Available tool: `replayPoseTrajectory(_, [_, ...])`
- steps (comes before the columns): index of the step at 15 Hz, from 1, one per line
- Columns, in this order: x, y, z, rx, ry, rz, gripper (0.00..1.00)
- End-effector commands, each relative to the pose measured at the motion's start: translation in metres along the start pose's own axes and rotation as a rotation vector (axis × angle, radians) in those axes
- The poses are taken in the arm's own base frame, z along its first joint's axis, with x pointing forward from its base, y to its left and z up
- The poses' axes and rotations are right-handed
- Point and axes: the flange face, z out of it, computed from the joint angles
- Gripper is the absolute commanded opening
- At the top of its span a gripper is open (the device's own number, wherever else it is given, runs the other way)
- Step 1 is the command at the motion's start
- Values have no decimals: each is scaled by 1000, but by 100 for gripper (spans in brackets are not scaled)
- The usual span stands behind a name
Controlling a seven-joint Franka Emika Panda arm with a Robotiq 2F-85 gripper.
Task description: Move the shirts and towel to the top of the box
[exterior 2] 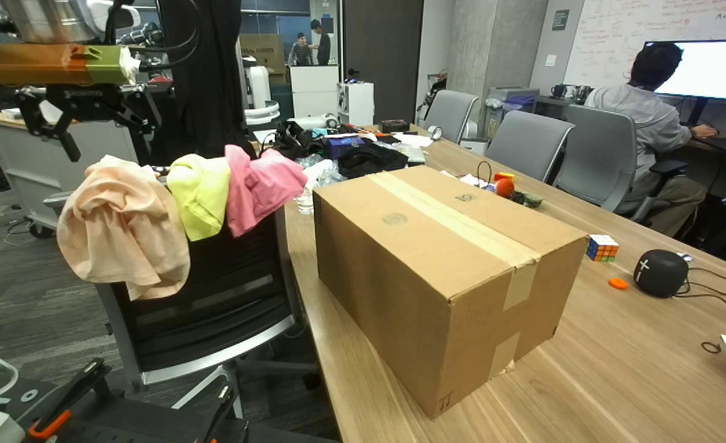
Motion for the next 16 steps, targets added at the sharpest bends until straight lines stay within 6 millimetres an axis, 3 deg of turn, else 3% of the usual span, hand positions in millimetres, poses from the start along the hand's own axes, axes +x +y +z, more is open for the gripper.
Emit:
replayPoseTrajectory(1, [11, -26, 7, 39, 17, 10, 100])
replayPoseTrajectory(8, [16, -73, 25, 114, -18, -39, 100])
replayPoseTrajectory(16, [24, -104, 56, 156, -32, -101, 100])
